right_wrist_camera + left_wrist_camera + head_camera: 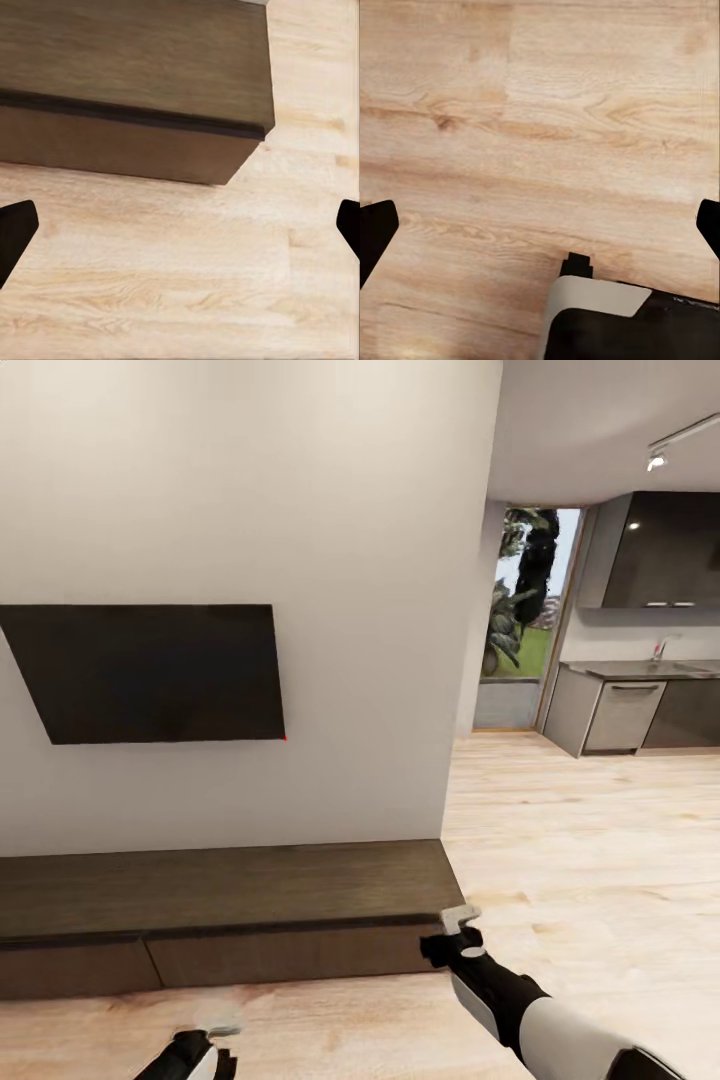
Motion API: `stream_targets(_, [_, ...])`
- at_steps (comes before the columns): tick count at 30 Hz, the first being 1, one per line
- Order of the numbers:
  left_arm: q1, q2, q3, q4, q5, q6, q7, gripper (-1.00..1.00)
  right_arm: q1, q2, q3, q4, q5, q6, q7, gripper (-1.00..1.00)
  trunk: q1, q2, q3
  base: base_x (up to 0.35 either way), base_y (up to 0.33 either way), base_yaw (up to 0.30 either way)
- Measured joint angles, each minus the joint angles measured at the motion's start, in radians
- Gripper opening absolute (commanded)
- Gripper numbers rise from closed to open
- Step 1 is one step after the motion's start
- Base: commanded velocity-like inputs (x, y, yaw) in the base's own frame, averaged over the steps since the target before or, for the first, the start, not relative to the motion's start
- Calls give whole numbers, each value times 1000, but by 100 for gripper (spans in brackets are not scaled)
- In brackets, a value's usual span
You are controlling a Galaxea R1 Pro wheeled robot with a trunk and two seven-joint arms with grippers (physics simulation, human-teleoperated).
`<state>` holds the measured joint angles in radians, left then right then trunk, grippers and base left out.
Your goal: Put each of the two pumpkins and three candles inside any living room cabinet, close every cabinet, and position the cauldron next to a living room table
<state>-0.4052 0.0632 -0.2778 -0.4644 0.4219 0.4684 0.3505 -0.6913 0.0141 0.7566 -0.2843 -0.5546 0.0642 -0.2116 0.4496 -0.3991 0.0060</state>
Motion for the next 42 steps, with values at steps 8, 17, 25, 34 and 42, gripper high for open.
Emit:
stream_targets(8, [12,-6,-18,406,0,-313,-140,100,58,6,-1,225,-52,-137,-3,100,0,0,0,0,0,0])
stream_targets(17, [74,-9,-19,430,2,-343,-216,100,186,4,-1,242,-88,-205,-3,100,0,0,0,0,0,0])
stream_targets(25, [131,-11,-18,431,6,-343,-218,100,231,6,0,295,-88,-206,-4,100,0,0,0,0,0,0])
stream_targets(34, [180,-13,-18,431,7,-372,-218,100,314,6,1,316,-88,-246,8,100,0,0,0,0,0,0])
stream_targets(42, [235,-27,-17,428,5,-537,-217,100,358,6,2,317,-85,-321,246,100,0,0,0,0,0,0])
